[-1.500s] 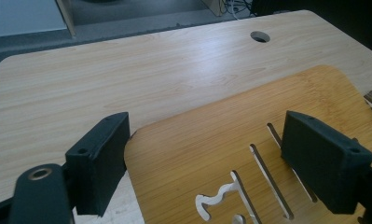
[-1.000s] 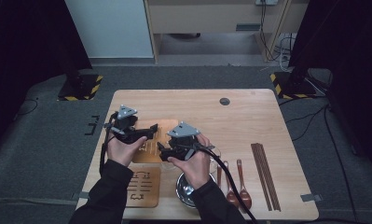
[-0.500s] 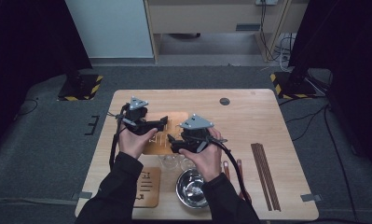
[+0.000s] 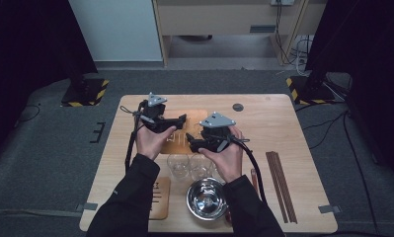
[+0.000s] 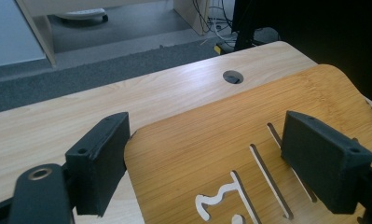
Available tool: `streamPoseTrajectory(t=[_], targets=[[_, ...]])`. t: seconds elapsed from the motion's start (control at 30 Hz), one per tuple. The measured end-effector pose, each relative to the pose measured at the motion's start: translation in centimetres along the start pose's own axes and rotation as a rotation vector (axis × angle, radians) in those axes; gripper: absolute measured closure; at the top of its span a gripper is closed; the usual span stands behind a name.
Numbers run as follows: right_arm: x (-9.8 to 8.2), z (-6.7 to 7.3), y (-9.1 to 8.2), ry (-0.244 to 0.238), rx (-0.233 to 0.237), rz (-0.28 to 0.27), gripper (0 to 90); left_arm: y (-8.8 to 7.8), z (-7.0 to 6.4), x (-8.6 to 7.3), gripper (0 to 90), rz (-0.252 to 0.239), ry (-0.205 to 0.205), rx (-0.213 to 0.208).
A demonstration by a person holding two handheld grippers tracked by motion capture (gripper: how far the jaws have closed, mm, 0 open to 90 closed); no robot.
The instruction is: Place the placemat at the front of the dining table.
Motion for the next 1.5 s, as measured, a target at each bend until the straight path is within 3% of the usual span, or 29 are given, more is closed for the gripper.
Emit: streamPoseTrajectory(t=[0.4, 1.1, 1.5], targets=[[0.6, -2.2, 0.0, -0.020, -0.014, -0.018, 17.7, 1.7, -0.6, 1.6, 16.3, -0.012, -0.004, -0.009], [-0.9, -5.7, 1.1, -0.001, -0.032, 0.030, 17.7, 5.9, -1.9, 1.7, 16.2, 0.011, 0.004, -0.022], [-2.6, -7.7, 3.0, 0.025, -0.014, 0.070, 17.7, 9.0, -1.9, 0.5, 16.3, 0.053, 0.004, -0.011]])
Point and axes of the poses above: each handheld gripper's, and its own axes: y roughly forward along the jaws, x roughly out of its top, z roughly to its left, the point moved 10 cm from there along y, roughly forward along the jaws, and after that the axes turned 14 degrees about x, right-handed, at the moved point
